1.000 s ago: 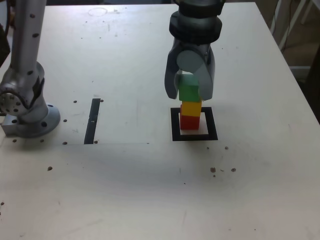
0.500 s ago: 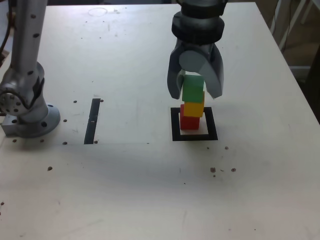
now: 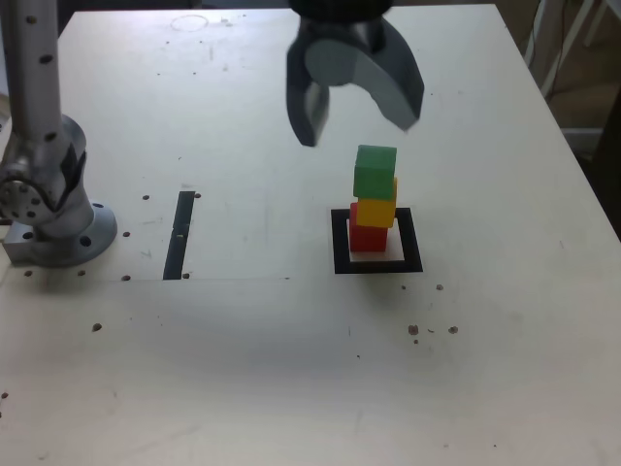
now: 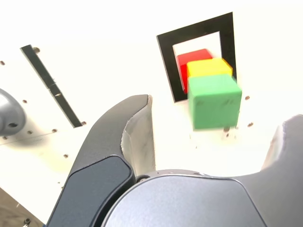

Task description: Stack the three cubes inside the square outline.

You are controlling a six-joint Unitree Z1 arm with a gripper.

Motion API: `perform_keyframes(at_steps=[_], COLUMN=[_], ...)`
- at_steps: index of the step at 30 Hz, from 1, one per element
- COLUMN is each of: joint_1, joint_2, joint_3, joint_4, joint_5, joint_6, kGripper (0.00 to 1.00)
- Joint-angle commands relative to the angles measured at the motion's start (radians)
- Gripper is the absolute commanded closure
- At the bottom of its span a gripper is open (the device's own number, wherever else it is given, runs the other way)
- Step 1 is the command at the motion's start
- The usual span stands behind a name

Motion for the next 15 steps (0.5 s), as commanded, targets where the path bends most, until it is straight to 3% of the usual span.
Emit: perform_keyframes(at_steps=[1, 7, 15], joint_1=[0.004, 0.032, 0.083], joint_2=[-0.047, -0.17, -0.278], joint_3=[0.01, 0.086, 0.321], joint_4=[0.023, 0.063, 0.036], joint_5=[0.002, 0.004, 0.016], joint_6=[-0.002, 0.003, 0.018], kGripper=[0.01, 0.01, 0.01])
